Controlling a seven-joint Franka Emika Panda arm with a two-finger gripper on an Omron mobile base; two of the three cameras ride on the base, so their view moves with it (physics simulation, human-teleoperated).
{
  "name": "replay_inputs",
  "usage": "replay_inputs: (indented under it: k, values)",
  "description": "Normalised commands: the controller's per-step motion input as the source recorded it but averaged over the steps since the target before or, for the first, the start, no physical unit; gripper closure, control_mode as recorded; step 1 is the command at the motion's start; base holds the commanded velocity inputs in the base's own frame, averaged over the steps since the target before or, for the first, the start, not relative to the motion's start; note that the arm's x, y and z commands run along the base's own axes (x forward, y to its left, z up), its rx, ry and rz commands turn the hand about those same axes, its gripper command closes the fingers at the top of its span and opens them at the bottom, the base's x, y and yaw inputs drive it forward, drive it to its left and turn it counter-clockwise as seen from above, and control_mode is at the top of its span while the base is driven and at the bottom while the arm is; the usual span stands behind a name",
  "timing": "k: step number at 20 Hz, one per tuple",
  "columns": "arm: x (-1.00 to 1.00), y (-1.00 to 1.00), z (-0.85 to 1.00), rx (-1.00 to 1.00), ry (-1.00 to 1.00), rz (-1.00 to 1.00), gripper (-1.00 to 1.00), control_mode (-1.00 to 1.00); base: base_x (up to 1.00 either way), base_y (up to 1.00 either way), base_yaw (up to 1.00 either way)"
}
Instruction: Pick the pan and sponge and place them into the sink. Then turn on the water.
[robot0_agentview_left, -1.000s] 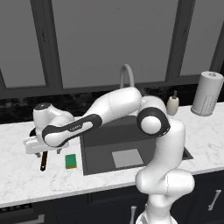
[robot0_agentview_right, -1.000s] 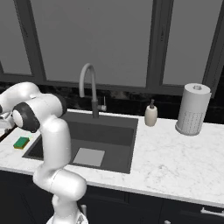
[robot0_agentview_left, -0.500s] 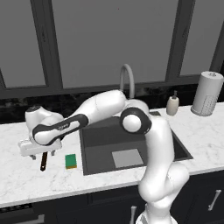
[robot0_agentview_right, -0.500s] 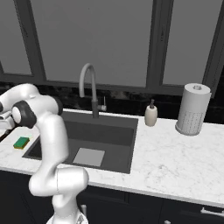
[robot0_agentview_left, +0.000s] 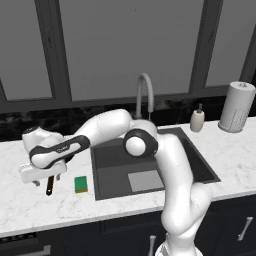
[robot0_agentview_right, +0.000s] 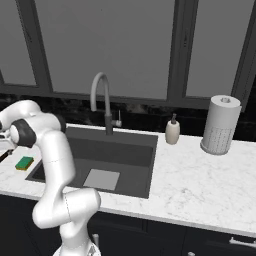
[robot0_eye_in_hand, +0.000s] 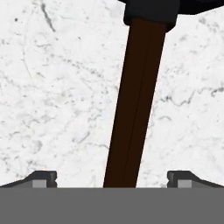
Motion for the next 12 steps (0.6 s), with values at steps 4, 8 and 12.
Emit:
replay_inputs:
  k: [4, 8, 12]
  values:
    - [0.00, 0.00, -0.40, 0.00, 0.00, 0.00, -1.00, -1.00, 0.00, 0.00, 0.00]
    - [0.00, -0.05, -0.40, 0.00, -0.01, 0.00, -1.00, -1.00, 0.00, 0.00, 0.00]
    - [0.00, -0.16, -0.46, 0.00, -0.01, 0.00, -1.00, -1.00, 0.00, 0.00, 0.00]
